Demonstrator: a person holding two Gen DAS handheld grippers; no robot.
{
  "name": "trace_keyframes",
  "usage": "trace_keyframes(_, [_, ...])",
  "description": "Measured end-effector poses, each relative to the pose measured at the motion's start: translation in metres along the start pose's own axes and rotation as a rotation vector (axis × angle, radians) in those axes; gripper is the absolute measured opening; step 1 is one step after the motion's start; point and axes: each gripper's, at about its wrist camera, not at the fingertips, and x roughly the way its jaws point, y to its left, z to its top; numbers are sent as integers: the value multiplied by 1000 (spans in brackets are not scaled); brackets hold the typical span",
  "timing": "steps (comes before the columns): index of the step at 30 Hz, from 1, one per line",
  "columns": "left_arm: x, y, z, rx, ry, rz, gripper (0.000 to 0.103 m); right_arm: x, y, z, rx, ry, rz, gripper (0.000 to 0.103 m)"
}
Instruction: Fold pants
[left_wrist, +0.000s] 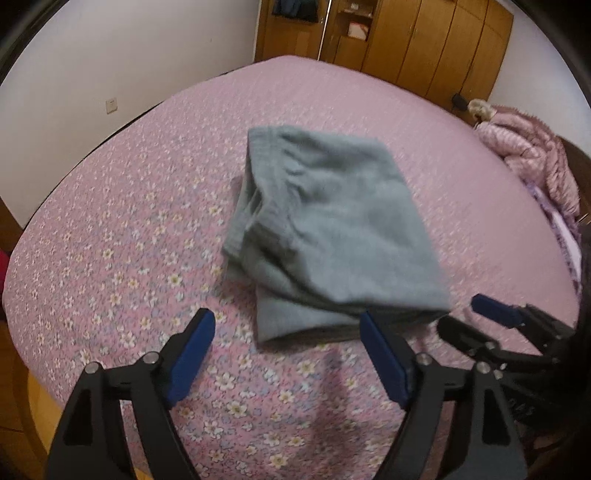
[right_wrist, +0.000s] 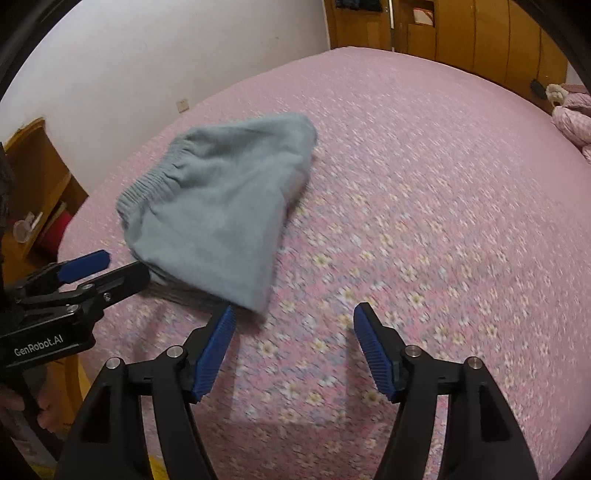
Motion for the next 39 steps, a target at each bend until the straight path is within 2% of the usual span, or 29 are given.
trace_keyframes(6, [17, -4, -5, -3, 41, 33, 84, 5, -3, -14, -18, 3, -51, 68])
trace_keyframes(10, [22, -7, -5, 0, 46, 52, 85, 11, -2, -12, -39, 0, -76, 68])
trace_keyframes(22, [37, -23, -4, -11, 63, 62, 98, 10, -9, -12, -21, -7, -54, 71])
trace_keyframes(39, [49, -34, -7, -11, 59, 83, 100, 17, -6, -13, -23, -16, -53, 75])
